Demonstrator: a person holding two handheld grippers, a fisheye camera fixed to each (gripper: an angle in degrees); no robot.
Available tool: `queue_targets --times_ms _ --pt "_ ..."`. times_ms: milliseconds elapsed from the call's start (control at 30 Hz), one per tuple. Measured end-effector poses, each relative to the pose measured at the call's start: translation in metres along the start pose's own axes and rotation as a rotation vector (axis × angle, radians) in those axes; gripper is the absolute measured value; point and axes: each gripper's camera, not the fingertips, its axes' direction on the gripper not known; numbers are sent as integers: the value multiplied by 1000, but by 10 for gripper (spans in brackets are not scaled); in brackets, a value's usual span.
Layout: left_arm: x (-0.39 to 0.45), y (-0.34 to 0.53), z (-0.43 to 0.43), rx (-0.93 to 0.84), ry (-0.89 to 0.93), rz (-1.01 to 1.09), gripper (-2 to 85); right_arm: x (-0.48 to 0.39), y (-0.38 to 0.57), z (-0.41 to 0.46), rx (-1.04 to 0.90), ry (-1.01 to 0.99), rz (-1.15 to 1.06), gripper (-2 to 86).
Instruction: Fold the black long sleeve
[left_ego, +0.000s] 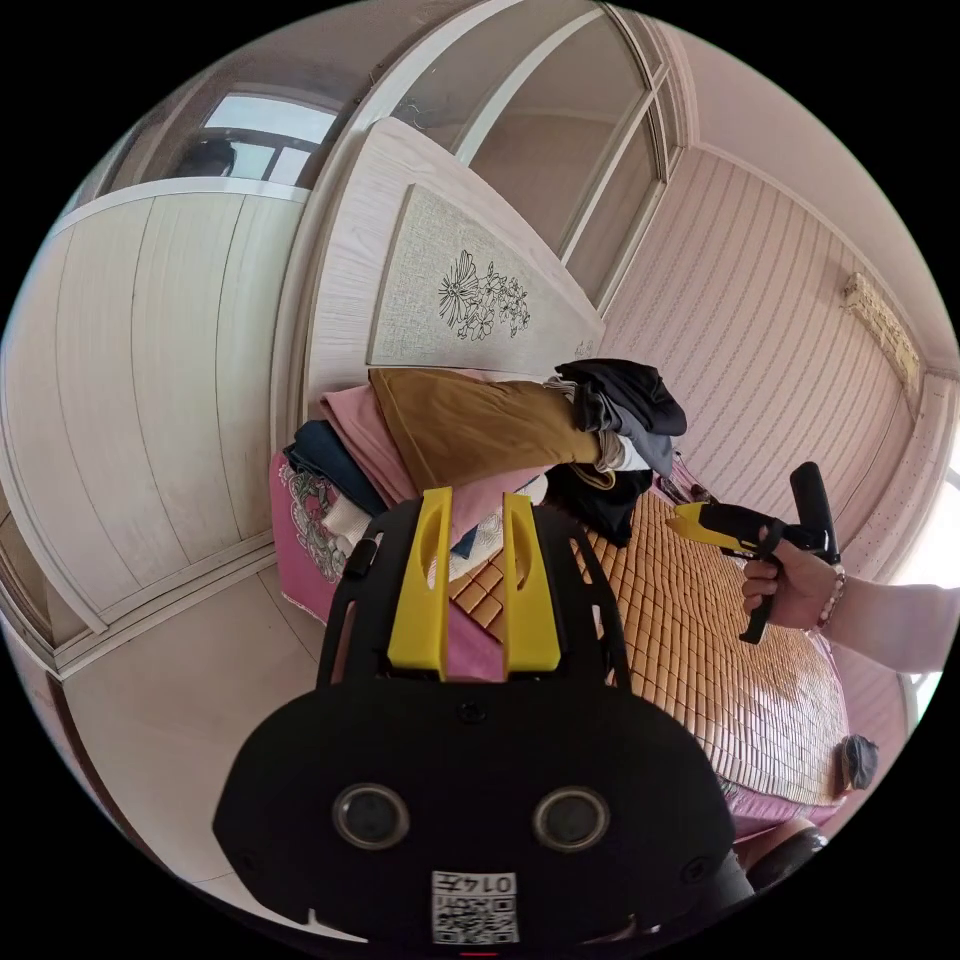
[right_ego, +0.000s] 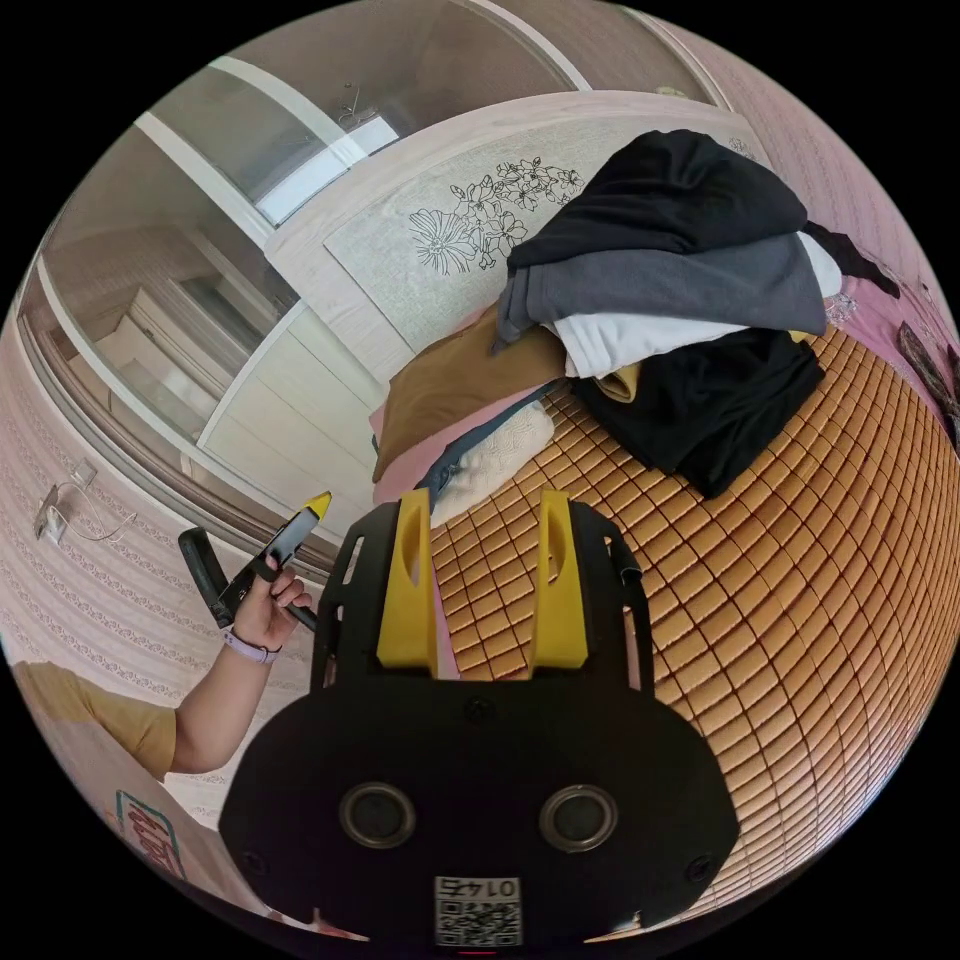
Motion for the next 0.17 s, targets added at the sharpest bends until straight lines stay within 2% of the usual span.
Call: queue_targets --times_ms 67,167 --pt "-4 -14 18 -6 3 1 104 11 -27 30 -6 12 3 129" --pt "-3 -31 40 38 -90 33 111 28 -62 67 54 -37 68 113"
